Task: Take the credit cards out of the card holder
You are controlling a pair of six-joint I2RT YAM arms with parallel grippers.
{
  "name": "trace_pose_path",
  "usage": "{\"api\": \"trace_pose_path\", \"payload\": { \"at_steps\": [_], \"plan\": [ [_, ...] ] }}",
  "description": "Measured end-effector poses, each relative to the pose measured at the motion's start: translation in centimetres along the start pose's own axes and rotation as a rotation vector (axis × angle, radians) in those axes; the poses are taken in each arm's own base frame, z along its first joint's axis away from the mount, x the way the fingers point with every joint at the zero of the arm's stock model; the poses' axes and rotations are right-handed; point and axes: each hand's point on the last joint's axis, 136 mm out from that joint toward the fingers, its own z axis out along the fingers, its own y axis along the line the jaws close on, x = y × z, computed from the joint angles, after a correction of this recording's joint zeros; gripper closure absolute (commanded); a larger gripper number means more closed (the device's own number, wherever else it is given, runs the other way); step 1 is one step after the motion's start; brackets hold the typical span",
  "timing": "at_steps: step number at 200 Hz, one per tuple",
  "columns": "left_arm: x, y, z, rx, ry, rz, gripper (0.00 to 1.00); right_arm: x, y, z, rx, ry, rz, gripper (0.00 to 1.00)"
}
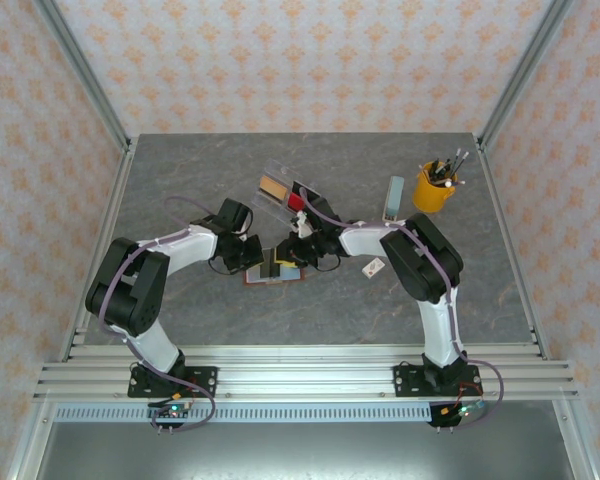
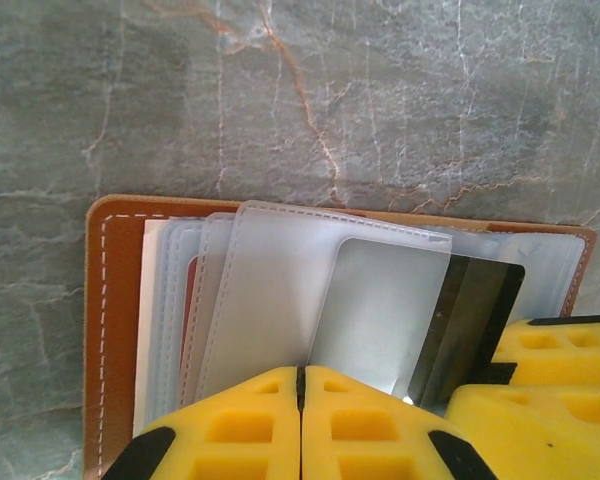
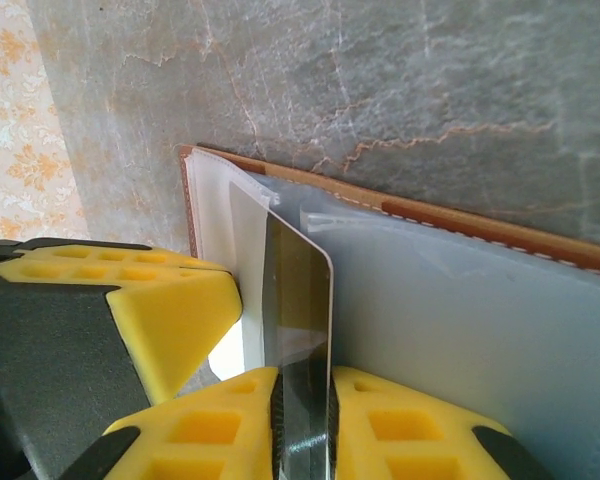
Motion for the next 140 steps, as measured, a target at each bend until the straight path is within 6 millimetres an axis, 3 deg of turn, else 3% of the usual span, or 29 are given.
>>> {"api": "trace_pose_path", "payload": {
  "at_steps": [33, 67, 109, 140],
  "plan": [
    [0.0, 0.1, 0.0, -0.004, -0.003, 0.0, 0.9, -0.1, -0.2, 0.1, 0.01, -0.008, 0.007, 0.95],
    [-0.2, 0.2, 0.0, -0.013, -0.01, 0.001, 0.85, -0.2, -0.2, -0.5, 0.019, -0.02, -0.015, 1.0],
    [0.0, 0.2, -0.7, -0.017, -0.012, 0.004, 0.73, 0.1, -0.3, -3.6, 0.054, -0.021, -0.07, 1.0],
    [-0.2, -0.6, -2.1, 0.008, -0.034, 0.008, 0.58, 0.3, 0.7, -6.1, 0.066, -0.03, -0.128, 1.0]
  ]
}}
